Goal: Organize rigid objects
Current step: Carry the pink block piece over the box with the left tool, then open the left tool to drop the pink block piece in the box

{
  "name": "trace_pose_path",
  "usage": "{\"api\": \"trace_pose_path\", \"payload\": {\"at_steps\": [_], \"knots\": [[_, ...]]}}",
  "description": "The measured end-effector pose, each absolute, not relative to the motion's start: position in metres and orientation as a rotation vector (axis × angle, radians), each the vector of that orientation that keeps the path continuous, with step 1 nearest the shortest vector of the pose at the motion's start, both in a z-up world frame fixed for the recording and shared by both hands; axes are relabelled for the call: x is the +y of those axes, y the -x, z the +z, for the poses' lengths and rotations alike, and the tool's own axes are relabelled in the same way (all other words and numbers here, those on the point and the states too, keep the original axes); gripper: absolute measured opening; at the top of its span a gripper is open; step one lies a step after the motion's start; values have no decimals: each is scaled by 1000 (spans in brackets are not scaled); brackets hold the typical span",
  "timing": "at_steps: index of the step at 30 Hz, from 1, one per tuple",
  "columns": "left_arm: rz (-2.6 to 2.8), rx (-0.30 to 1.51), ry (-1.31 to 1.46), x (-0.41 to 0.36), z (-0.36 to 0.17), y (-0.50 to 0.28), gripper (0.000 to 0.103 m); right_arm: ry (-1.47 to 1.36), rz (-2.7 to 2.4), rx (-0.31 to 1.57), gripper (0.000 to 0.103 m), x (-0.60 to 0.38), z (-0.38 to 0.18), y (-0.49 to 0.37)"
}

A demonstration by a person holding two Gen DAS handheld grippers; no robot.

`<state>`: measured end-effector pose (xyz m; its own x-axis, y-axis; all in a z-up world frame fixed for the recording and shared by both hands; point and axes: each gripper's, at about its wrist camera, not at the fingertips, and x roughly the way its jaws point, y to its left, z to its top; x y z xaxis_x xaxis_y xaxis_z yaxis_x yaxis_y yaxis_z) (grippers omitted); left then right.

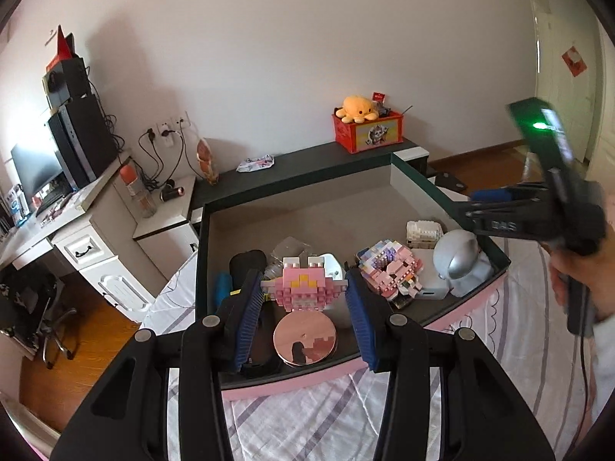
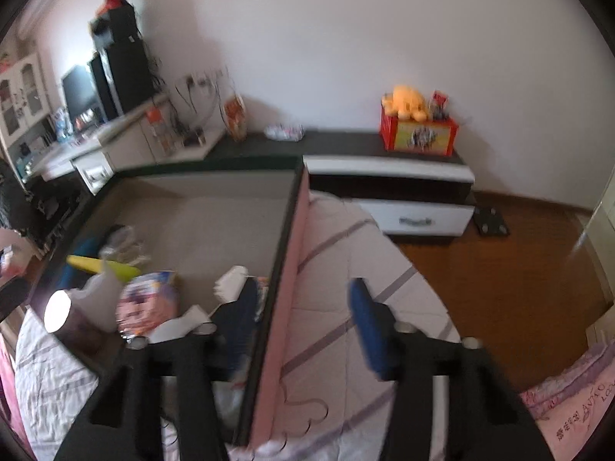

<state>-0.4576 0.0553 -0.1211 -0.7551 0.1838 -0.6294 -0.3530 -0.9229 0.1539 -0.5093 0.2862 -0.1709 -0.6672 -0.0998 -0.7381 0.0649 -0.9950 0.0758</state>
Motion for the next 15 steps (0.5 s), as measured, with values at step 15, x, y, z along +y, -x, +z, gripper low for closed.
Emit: {"api": "trace_pose_path", "payload": {"at_steps": [15], "knots": [[2639,373,956,66,-124,501,45,-1347,-2661,-17,14,273,-180,531]]}}
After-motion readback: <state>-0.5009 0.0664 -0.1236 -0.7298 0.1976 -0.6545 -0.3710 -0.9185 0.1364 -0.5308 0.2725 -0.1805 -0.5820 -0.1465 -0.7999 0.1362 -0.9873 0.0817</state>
